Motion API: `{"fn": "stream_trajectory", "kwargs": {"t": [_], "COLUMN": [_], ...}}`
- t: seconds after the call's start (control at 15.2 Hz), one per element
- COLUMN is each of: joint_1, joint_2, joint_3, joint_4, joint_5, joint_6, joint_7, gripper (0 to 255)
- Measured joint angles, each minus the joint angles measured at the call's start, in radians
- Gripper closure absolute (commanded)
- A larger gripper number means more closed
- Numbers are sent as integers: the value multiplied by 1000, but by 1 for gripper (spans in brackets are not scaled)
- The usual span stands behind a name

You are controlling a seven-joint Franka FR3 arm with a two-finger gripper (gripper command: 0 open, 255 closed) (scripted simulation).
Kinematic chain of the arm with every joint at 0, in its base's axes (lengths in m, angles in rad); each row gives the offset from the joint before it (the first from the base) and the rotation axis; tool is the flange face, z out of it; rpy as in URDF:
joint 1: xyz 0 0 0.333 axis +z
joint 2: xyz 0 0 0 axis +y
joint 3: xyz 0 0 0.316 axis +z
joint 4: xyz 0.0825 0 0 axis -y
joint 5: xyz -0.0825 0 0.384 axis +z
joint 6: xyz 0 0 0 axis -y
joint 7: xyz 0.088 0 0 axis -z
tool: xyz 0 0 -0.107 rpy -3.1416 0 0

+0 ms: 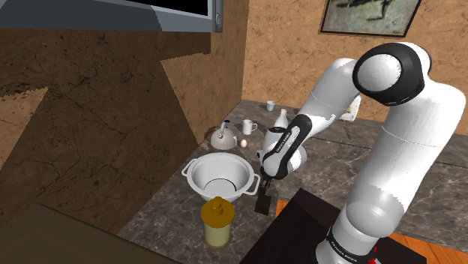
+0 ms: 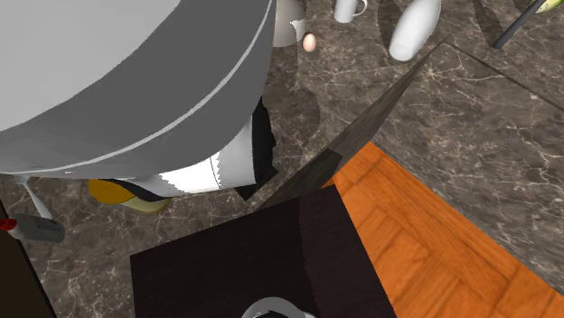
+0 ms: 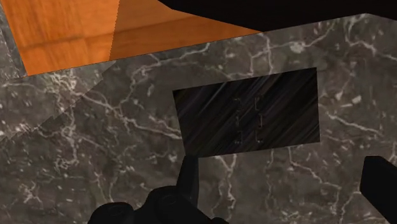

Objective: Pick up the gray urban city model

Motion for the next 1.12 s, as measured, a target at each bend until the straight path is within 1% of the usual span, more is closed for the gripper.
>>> {"fn": "stream_trajectory", "kwargs": {"t": [0.13,0.26,0.46,0.66,0.73,1.12], "joint_1": [-11,-30,-61,-95,-99,-102], "joint_2": [90,146,216,282,290,299], "joint_3": [25,49,89,124,129,135], "joint_4": [20,32,47,67,68,70], "joint_5": [73,114,153,172,174,176], "joint_6": [68,111,165,213,220,228], "joint_7": [-63,-100,-129,-149,-150,-150], "gripper": [0,0,0,0,255,255]}}
